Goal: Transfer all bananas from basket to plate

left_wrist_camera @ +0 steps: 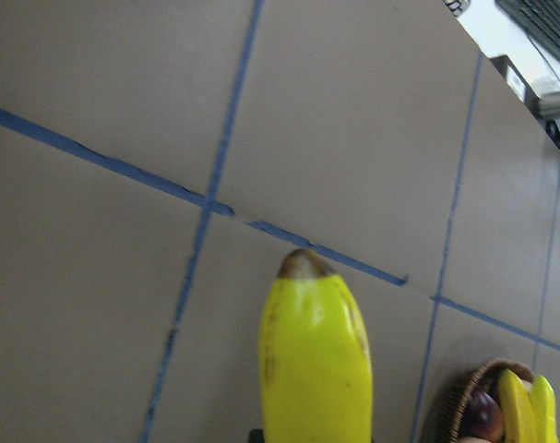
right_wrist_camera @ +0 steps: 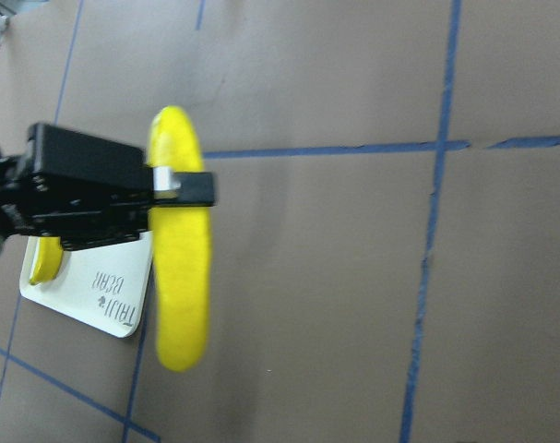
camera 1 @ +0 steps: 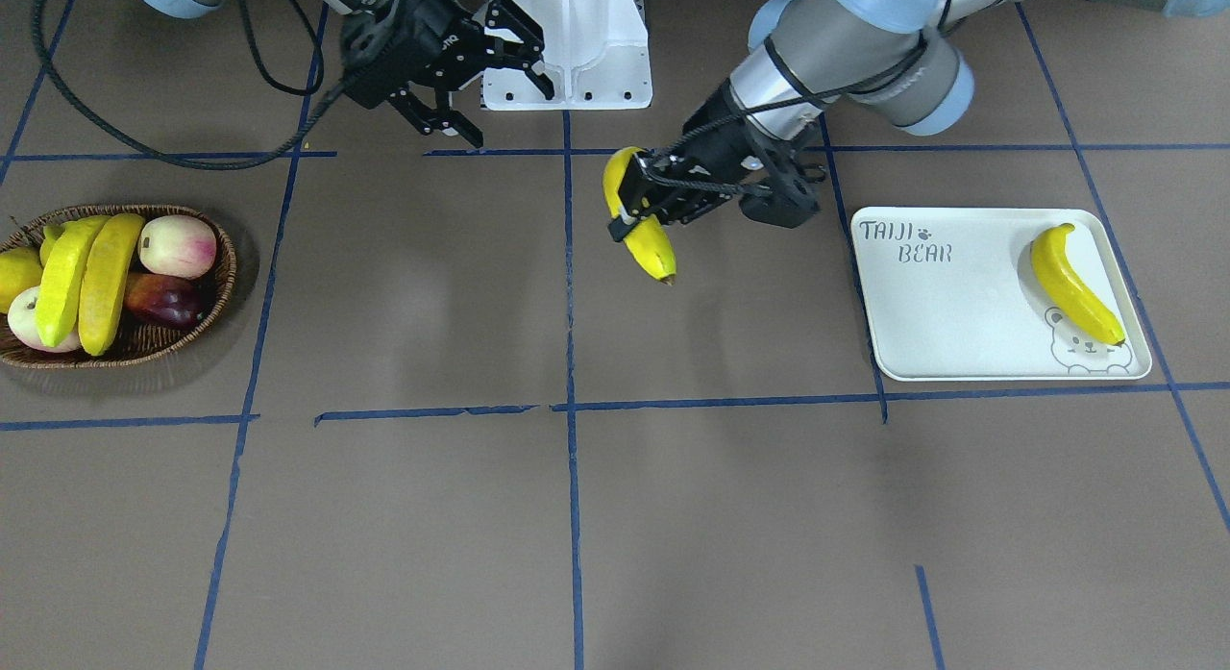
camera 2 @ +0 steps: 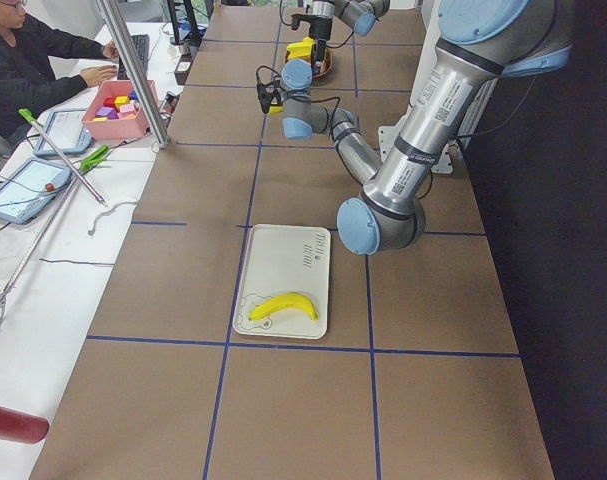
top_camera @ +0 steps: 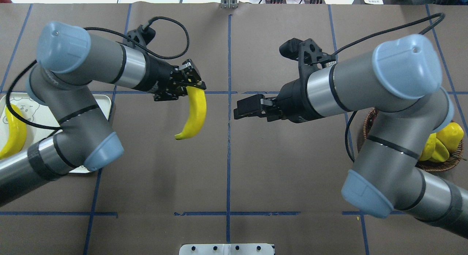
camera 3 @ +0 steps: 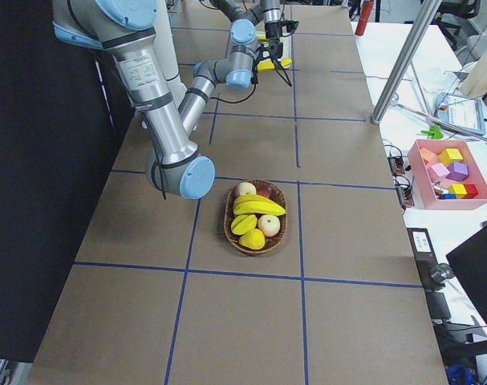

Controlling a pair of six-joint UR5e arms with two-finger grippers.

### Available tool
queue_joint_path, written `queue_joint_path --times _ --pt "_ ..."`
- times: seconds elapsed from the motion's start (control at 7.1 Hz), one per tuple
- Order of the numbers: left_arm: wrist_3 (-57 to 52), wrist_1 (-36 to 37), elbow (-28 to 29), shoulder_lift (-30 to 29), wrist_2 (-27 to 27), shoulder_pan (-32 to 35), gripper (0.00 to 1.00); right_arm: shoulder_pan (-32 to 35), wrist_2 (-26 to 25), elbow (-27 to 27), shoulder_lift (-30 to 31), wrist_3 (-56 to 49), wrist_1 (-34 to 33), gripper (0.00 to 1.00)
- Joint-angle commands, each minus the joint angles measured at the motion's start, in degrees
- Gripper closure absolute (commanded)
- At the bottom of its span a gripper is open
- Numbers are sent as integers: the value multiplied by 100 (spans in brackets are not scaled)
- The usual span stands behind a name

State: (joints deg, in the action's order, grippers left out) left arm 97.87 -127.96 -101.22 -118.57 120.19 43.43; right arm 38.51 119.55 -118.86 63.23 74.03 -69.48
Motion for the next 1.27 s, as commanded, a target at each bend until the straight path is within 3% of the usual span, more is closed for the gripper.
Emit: queue_joint_path --times 0.0,0.42,0.56,0.84,0.99,1.13 --pt "-1107 385 -572 1373 119 446 100 673 209 -199 171 -239 -950 0" --pt "-3041 456 -565 3186 -239 833 100 1368 244 -312 216 -2562 -3013 0" --pt "-3342 456 -522 3618 -537 825 100 1431 235 -383 416 -2900 -3106 0" --pt "-3380 491 -329 3692 -672 790 100 1554 244 -366 558 -3017 -3116 0" --pt "-3380 691 -311 3605 -664 764 80 1624 252 -383 663 -3052 -3116 0" --pt "-3380 989 -293 3395 -664 764 16 1660 253 -392 760 -3131 -3107 0"
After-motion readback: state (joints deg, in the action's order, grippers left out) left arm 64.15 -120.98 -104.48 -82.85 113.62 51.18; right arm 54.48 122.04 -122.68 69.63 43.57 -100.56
